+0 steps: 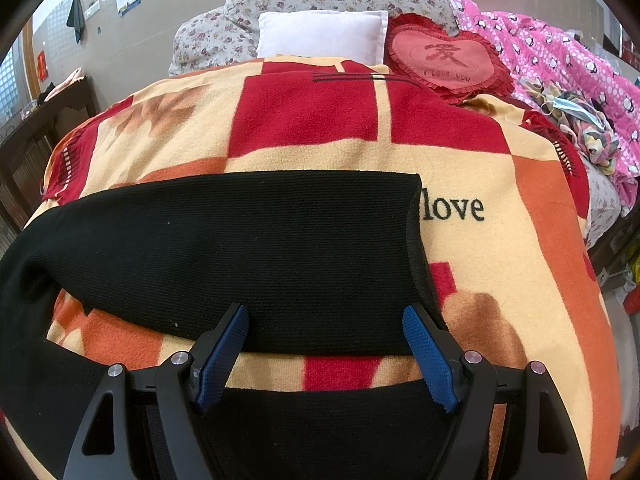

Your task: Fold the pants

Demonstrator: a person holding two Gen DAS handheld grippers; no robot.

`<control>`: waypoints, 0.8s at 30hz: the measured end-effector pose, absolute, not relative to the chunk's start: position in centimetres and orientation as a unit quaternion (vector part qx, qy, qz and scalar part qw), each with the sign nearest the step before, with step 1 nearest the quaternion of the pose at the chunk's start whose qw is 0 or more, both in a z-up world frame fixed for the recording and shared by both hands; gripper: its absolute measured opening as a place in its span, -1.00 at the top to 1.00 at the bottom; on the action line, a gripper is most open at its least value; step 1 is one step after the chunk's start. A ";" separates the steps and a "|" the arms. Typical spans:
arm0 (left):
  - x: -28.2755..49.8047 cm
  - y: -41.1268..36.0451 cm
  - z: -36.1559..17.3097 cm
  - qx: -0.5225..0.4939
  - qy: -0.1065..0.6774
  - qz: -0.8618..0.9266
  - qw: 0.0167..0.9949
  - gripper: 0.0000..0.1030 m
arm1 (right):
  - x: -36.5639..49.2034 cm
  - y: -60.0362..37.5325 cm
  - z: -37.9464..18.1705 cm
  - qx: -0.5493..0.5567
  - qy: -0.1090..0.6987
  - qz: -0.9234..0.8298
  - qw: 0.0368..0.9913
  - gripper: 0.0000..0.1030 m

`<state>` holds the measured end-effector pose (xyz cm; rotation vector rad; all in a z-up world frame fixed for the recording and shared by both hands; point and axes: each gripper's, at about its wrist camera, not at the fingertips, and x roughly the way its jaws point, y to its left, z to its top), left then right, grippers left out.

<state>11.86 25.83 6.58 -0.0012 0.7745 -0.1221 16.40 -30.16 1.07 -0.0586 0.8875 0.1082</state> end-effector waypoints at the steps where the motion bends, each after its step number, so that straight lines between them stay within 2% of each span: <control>1: 12.5 25.9 5.8 -0.002 0.388 -0.079 0.918 -0.50 | 16.4 -30.2 1.1 -0.028 0.429 0.052 0.901 -0.50; 5: 13.5 24.0 3.6 0.049 0.415 -0.115 0.901 -0.32 | 16.4 -30.2 1.1 -0.028 0.429 0.052 0.901 -0.50; 9: 15.2 23.9 1.8 0.062 0.436 -0.104 0.892 0.24 | 16.4 -30.2 1.1 -0.028 0.429 0.052 0.901 -0.50; 11: 15.7 24.2 1.1 0.053 0.445 -0.115 0.886 0.40 | 16.3 -30.2 1.1 -0.028 0.429 0.052 0.901 -0.50; 17: 16.0 24.1 1.0 0.049 0.445 -0.130 0.885 0.44 | 16.3 -30.2 1.1 -0.028 0.429 0.053 0.901 -0.50; 24: 16.7 25.9 0.6 -0.023 0.459 -0.160 0.873 0.43 | 16.4 -30.2 1.1 -0.028 0.429 0.052 0.901 -0.50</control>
